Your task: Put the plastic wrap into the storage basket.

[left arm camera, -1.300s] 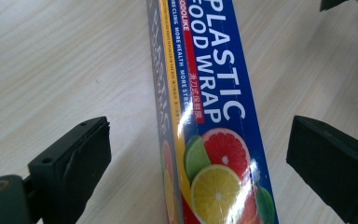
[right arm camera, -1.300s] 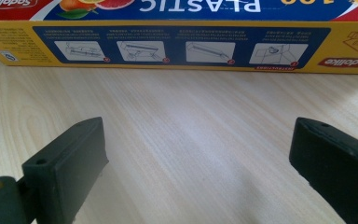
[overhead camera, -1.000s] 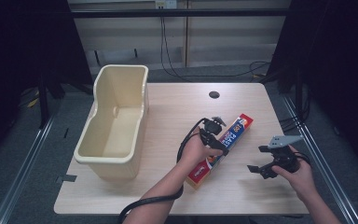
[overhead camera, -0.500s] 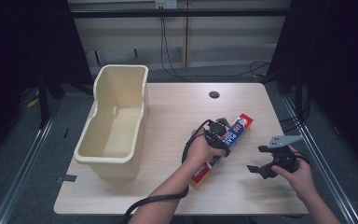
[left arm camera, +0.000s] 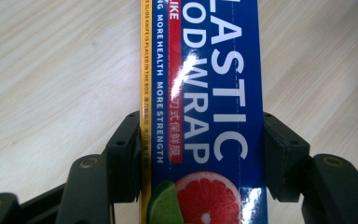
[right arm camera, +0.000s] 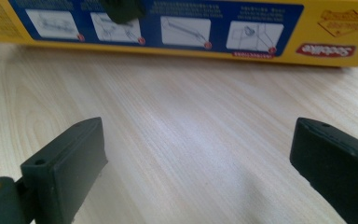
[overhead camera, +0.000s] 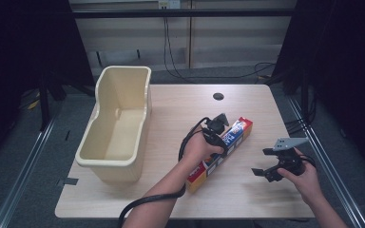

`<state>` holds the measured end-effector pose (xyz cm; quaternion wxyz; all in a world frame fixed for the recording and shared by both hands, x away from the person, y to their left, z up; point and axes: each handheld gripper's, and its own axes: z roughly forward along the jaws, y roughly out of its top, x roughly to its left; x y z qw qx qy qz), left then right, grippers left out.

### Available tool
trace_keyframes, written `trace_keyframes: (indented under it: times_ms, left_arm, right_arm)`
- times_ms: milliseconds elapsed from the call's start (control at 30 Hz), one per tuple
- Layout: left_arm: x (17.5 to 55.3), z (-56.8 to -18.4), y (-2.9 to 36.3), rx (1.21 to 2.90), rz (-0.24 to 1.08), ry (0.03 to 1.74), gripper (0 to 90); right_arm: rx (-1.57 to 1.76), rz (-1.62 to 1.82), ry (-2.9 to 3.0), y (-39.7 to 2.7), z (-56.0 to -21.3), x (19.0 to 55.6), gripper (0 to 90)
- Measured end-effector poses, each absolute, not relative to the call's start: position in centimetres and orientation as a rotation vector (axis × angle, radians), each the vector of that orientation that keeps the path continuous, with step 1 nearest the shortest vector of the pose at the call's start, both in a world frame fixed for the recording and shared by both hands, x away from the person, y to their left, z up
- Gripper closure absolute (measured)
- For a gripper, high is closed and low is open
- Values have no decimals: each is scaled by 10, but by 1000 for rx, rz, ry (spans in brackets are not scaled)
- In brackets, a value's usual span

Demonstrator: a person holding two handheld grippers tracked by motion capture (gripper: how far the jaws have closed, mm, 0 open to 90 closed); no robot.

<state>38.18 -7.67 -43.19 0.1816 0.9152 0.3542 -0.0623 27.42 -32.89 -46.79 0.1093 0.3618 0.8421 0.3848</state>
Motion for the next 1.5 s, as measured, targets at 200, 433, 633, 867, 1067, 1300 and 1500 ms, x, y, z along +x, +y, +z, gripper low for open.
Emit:
trace_keyframes:
  times_ms: [200,433,633,867,1067,1300,1500]
  left_arm:
    - [384,-417,-64,2596,-196,1026,408]
    - [386,-396,-53,2577,-207,1047,408]
    - [387,-377,-44,2571,-223,1060,409]
    - [388,-358,-31,2545,-223,1086,409]
    - [388,-346,-20,2544,-235,1105,409]
    - [388,-327,-6,2528,-216,1136,409]
    - [388,-313,6,2509,-218,1155,409]
  right_arm:
    - [1047,1141,2486,-327,-468,275,30]
    - [1042,1150,2492,-326,-468,275,26]
    - [1030,1161,2509,-325,-468,275,24]
    - [1022,1157,2517,-323,-469,275,24]
    - [1018,1160,2517,-322,-468,275,24]
    - [1023,1152,2512,-321,-468,275,24]
    - [1016,1159,2517,-320,-468,275,24]
